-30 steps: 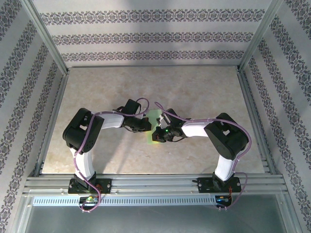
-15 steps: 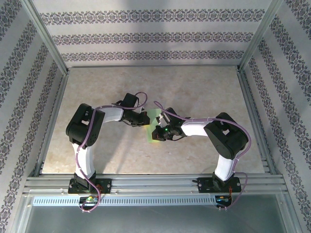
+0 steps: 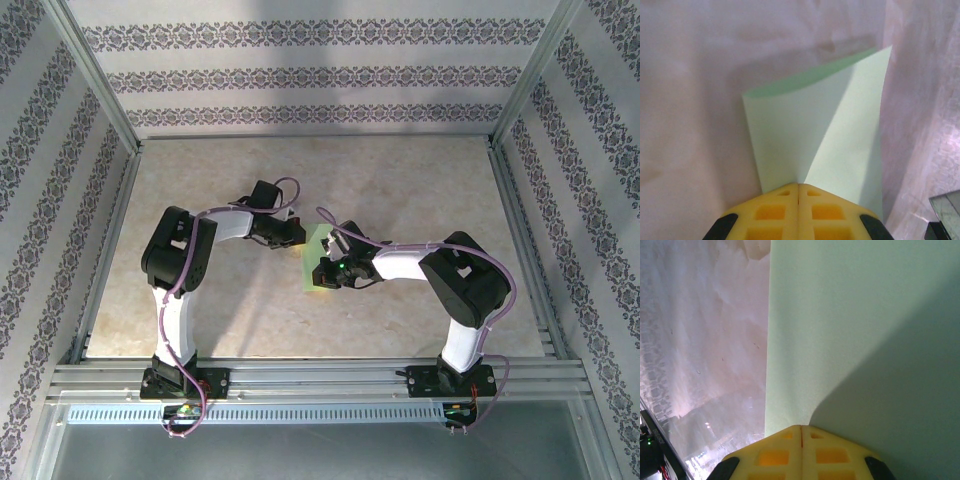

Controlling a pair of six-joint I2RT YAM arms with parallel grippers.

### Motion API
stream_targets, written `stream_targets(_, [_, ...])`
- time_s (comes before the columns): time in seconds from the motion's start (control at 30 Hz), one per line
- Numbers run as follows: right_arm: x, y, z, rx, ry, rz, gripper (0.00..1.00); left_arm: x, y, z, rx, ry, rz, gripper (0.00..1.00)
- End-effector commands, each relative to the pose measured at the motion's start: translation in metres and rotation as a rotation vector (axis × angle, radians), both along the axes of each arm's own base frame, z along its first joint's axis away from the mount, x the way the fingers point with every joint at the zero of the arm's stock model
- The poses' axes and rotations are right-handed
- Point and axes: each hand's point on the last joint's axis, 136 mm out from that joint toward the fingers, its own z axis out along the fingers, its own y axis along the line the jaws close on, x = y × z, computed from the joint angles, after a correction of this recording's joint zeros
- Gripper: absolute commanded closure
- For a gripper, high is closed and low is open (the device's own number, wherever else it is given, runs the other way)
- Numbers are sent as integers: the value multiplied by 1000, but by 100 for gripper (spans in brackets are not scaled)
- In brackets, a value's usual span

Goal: Fold a paper plane with a square sheet of paper (fold left side to right side)
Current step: First fold the square sheet of paper in half at the center of the table.

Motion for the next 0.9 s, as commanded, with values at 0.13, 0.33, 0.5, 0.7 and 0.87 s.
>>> stream_targets(0.13, [-49, -38, -47, -184, 208, 17, 100, 50, 33, -15, 99, -99, 94, 94])
stream_targets(0.33, [-49, -37, -47, -183, 208, 17, 100, 67, 37, -12, 97, -111, 108, 94])
stream_targets(0.5, [-48, -37, -47, -182, 206, 15, 100, 78, 40, -15, 100, -110, 118, 93])
stream_targets(0.7, [-48, -37, -46, -182, 207, 14, 100, 87, 41, -17, 94, -109, 127, 93])
stream_targets(0.87, [-47, -36, -46, -179, 206, 13, 100, 95, 40, -13, 85, -113, 132, 93])
